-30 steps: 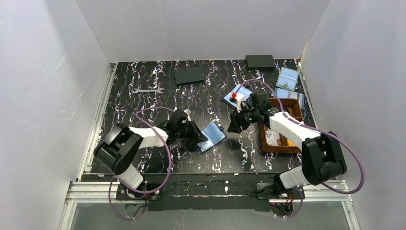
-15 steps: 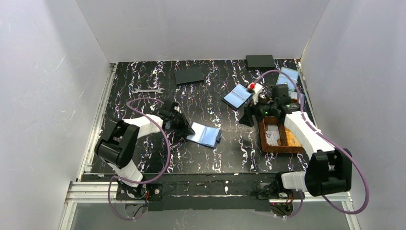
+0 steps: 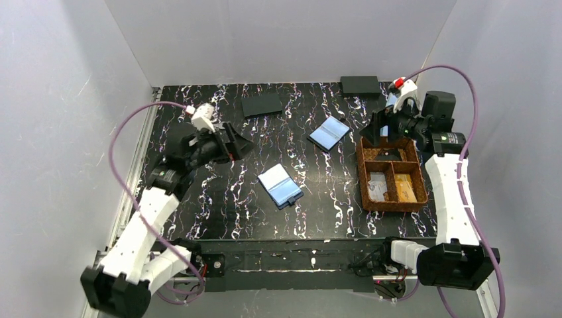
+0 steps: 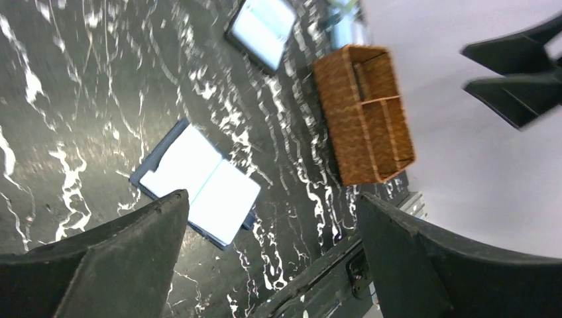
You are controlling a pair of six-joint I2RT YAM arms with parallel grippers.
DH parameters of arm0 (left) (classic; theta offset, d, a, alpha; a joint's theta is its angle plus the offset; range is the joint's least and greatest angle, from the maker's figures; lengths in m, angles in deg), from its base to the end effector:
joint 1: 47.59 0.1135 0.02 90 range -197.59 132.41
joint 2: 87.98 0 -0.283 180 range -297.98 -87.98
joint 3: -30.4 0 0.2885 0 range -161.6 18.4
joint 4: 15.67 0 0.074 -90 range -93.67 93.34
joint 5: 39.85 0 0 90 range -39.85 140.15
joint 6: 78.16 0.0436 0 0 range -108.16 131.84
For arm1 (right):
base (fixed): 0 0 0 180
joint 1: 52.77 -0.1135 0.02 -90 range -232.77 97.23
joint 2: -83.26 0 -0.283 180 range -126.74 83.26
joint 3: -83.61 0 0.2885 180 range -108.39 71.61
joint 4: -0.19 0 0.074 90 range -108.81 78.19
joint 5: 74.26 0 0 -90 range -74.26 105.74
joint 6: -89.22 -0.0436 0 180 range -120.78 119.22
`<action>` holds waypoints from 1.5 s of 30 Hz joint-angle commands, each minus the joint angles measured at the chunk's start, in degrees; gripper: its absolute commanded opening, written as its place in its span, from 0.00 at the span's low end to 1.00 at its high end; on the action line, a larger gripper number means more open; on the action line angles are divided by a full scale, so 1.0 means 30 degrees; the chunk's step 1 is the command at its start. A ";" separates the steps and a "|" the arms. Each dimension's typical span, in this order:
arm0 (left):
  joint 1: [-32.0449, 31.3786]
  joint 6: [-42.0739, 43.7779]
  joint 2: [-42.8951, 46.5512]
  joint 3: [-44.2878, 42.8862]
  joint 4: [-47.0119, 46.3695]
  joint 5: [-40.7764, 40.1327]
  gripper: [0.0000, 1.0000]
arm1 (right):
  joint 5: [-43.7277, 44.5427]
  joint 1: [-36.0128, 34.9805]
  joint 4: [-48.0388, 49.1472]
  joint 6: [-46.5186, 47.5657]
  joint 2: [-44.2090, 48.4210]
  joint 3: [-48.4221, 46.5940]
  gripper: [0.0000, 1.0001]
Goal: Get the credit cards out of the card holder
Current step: Reset both arms
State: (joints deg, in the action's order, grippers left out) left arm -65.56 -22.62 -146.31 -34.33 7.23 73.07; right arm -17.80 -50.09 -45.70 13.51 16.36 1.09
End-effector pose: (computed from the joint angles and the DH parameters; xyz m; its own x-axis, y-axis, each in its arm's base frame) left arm 0.2493 -0.0987 0.3541 -0.5845 -0.3583 -0.7280 0.3743 0.6770 -0.6337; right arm 0.2829 0.0109 0.3959 -0.3799 -0.1882 -0.9057 -0.5484 0.8343 0.0567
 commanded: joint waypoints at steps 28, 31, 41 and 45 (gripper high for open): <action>0.1593 0.0646 0.5006 -0.6493 0.9117 0.0886 0.98 | 0.0083 0.2589 -0.1301 -0.4056 0.3570 -0.5651 0.98; 0.1606 0.0870 0.5135 -0.6550 0.9341 0.0770 0.98 | -0.0231 0.2706 -0.1251 -0.4028 0.3688 -0.5397 0.98; 0.1620 0.0851 0.5207 -0.5932 0.8990 0.0853 0.98 | -0.0531 0.2915 -0.1046 -0.4247 0.3753 -0.4963 0.98; 0.1599 0.0809 0.5203 -0.5581 0.8735 0.0948 0.98 | -0.0561 0.2973 -0.0980 -0.4402 0.3761 -0.4785 0.98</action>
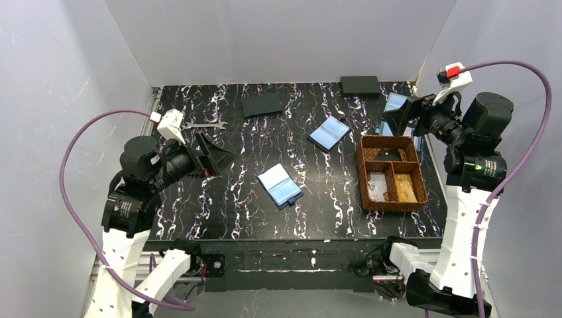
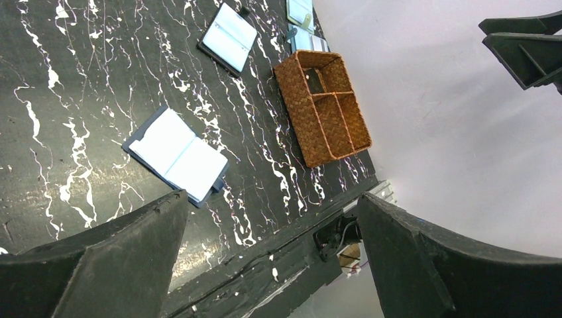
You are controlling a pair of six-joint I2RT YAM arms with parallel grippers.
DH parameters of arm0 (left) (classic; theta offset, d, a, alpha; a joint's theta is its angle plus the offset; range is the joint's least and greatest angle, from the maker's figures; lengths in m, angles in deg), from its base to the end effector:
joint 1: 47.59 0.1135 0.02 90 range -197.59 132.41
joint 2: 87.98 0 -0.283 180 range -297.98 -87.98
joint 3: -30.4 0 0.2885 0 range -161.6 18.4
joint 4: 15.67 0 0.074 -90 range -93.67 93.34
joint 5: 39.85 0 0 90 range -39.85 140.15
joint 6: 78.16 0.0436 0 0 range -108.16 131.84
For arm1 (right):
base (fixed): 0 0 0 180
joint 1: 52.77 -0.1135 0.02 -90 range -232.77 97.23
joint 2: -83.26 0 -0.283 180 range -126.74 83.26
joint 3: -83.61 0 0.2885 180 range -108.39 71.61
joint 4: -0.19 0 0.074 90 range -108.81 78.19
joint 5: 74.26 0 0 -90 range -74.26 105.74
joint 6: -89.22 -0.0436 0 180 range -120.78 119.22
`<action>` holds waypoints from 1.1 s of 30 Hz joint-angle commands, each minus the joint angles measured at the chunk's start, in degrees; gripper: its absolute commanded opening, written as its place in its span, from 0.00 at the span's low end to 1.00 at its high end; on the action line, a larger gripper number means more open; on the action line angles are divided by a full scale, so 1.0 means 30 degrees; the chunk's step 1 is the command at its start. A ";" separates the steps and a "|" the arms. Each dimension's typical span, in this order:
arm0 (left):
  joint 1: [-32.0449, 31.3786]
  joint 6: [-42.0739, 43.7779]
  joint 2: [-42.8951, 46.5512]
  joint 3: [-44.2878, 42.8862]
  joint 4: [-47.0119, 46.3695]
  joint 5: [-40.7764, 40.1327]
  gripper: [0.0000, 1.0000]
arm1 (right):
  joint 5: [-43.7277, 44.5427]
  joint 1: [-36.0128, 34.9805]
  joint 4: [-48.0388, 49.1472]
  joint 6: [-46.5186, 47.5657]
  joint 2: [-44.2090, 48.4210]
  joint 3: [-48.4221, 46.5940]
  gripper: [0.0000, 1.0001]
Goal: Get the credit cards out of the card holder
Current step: Reset both arms
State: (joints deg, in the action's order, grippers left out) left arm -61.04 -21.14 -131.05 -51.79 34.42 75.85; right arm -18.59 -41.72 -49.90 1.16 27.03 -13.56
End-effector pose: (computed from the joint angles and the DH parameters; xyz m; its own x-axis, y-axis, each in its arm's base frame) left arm 0.1398 -0.0529 0.4672 -0.4947 -0.3860 -0.7786 0.4224 0.6762 -0.6036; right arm 0.1904 -0.0121 0.5203 -0.1428 -0.0006 -0.9897 -0.3932 0.9177 0.0562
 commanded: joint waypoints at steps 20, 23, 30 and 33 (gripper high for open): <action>0.0091 0.0176 -0.0085 0.1612 -0.1321 0.0108 0.98 | 0.0162 0.0374 0.0796 -0.1316 0.0168 0.0732 0.98; 0.0104 0.0180 -0.0145 0.1703 -0.1381 0.0108 0.98 | 0.0134 0.0444 0.0793 -0.1376 0.0168 0.0724 0.98; 0.0110 0.0202 -0.0204 0.1886 -0.1449 0.0076 0.98 | 0.0104 0.0477 0.0835 -0.1432 0.0213 0.0899 0.98; 0.0091 0.0289 -0.0153 0.1892 -0.1362 0.0009 0.98 | 0.0104 0.0477 0.0895 -0.1436 0.0255 0.0983 0.98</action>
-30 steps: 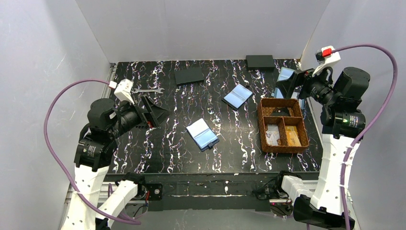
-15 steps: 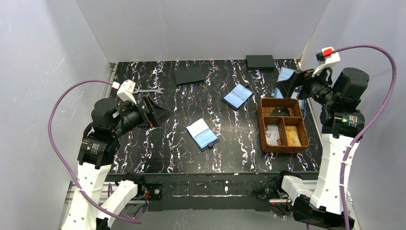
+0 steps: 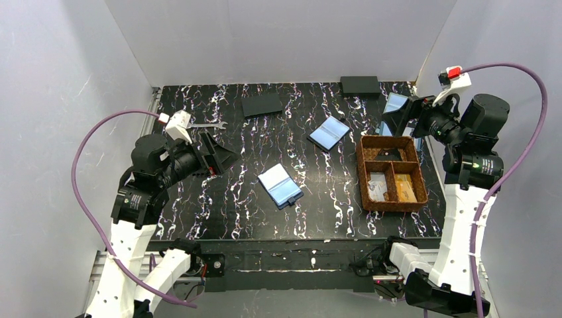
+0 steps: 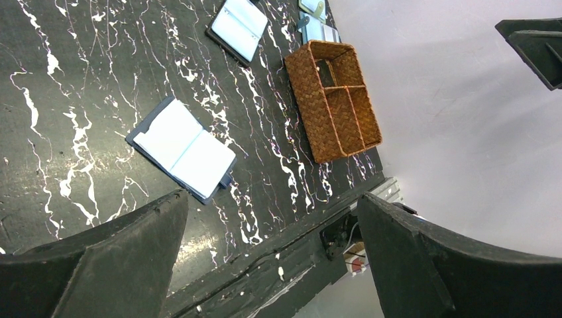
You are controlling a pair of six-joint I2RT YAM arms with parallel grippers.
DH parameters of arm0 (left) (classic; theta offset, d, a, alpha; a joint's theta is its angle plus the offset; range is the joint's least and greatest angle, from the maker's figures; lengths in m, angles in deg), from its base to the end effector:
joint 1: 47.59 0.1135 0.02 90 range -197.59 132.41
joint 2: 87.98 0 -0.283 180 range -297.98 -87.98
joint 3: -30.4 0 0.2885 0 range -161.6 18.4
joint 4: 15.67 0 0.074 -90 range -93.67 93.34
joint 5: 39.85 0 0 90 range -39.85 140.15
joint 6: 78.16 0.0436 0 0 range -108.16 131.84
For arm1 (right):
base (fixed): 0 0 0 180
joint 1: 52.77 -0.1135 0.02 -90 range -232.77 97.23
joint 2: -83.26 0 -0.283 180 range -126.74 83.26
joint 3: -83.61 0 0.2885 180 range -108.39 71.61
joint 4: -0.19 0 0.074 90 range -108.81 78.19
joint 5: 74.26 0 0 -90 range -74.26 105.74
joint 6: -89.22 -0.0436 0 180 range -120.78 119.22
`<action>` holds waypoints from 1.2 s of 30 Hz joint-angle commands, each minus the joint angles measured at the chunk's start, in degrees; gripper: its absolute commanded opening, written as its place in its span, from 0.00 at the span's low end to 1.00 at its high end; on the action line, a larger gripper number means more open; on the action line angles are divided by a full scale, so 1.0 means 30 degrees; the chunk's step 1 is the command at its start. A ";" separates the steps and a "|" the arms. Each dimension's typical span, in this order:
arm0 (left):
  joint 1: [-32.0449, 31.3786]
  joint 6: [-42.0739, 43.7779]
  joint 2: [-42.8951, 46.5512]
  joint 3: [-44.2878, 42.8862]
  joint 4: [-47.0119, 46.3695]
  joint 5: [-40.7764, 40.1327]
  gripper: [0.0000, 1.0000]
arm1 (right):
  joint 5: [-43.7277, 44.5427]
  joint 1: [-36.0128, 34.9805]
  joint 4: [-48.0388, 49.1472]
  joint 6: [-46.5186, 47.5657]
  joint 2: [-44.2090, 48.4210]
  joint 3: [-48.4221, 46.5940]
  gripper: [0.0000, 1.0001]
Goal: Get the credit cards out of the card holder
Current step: Reset both arms
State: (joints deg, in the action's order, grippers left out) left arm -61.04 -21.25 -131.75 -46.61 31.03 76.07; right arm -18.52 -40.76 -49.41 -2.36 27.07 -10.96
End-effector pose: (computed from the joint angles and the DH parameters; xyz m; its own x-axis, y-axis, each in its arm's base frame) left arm 0.1580 -0.0574 0.4411 -0.5296 -0.3782 -0.7593 0.3981 0.6796 -0.6162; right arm 0.1974 -0.0169 0.5064 -0.2004 0.0659 -0.9775 -0.3627 0.9218 0.1365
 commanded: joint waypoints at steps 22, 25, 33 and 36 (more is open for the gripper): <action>0.0096 0.0634 0.0322 0.0361 0.0065 -0.0352 0.98 | -0.0137 0.0406 0.0885 -0.0609 0.0272 0.0276 0.98; 0.0096 0.0656 0.0322 0.0393 0.0065 -0.0347 0.98 | -0.0151 0.0420 0.0887 -0.0614 0.0271 0.0280 0.98; 0.0090 0.0685 0.0322 0.0407 0.0065 -0.0364 0.98 | -0.0152 0.0450 0.0900 -0.0673 0.0271 0.0228 0.98; 0.0109 0.0700 0.0307 0.0430 0.0065 -0.0354 0.98 | -0.0088 0.0450 0.0894 -0.0715 0.0272 0.0201 0.98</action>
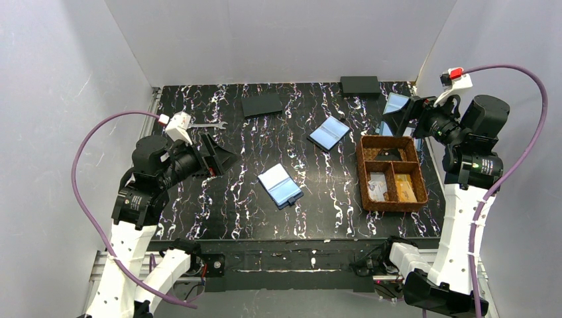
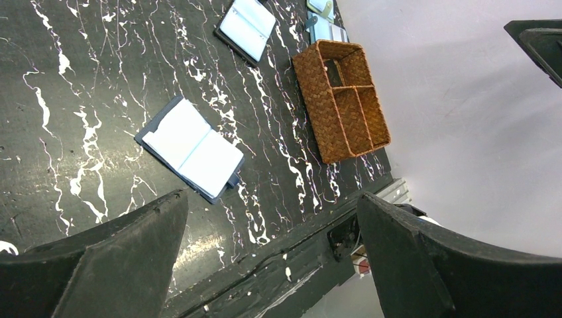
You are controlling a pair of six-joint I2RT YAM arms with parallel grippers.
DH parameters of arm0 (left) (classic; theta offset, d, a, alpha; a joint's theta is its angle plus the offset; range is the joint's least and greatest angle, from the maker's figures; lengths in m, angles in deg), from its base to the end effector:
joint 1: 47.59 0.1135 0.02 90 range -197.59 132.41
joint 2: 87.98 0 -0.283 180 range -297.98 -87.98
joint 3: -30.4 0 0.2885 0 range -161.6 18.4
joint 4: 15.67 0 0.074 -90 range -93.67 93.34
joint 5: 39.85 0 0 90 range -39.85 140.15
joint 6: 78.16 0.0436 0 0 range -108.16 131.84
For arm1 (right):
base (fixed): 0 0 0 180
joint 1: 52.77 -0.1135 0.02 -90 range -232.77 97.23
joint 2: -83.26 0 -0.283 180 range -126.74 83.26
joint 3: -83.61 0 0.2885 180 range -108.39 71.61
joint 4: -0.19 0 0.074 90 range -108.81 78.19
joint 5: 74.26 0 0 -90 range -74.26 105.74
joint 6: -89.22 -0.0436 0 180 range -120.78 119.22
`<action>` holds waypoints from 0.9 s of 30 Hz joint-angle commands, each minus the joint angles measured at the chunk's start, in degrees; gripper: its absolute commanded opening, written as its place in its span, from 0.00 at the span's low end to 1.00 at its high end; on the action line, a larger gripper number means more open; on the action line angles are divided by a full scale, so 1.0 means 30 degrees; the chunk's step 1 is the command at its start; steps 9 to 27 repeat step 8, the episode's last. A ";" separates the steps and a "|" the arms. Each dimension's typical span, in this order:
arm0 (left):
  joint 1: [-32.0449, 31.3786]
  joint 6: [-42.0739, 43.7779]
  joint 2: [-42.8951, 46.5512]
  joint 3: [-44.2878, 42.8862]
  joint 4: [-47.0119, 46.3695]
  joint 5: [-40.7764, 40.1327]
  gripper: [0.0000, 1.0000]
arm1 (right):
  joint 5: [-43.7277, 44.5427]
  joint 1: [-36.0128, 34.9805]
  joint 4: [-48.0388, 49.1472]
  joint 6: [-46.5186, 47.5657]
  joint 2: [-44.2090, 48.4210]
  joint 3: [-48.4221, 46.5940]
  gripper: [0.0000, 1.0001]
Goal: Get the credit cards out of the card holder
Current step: Reset both arms
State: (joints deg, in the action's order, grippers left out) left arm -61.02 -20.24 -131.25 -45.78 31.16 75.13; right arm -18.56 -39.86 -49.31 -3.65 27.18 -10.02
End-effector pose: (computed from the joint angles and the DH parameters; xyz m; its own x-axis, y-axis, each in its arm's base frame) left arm 0.1575 -0.0565 0.4369 -0.5218 -0.3704 -0.7685 0.3919 0.6961 -0.6016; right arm 0.1989 -0.0204 0.5014 -0.2192 0.0927 -0.9713 -0.3423 0.9249 0.1655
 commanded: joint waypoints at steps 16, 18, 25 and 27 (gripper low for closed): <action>0.0111 0.0465 0.0227 0.0141 0.0185 -0.0119 0.98 | -0.0108 0.0380 0.0721 0.0894 0.0232 -0.0190 0.98; 0.0111 0.0465 0.0227 0.0141 0.0185 -0.0119 0.98 | -0.0108 0.0380 0.0721 0.0894 0.0232 -0.0190 0.98; 0.0111 0.0465 0.0227 0.0141 0.0185 -0.0119 0.98 | -0.0108 0.0380 0.0721 0.0894 0.0232 -0.0190 0.98; 0.0111 0.0465 0.0227 0.0141 0.0185 -0.0119 0.98 | -0.0108 0.0380 0.0721 0.0894 0.0232 -0.0190 0.98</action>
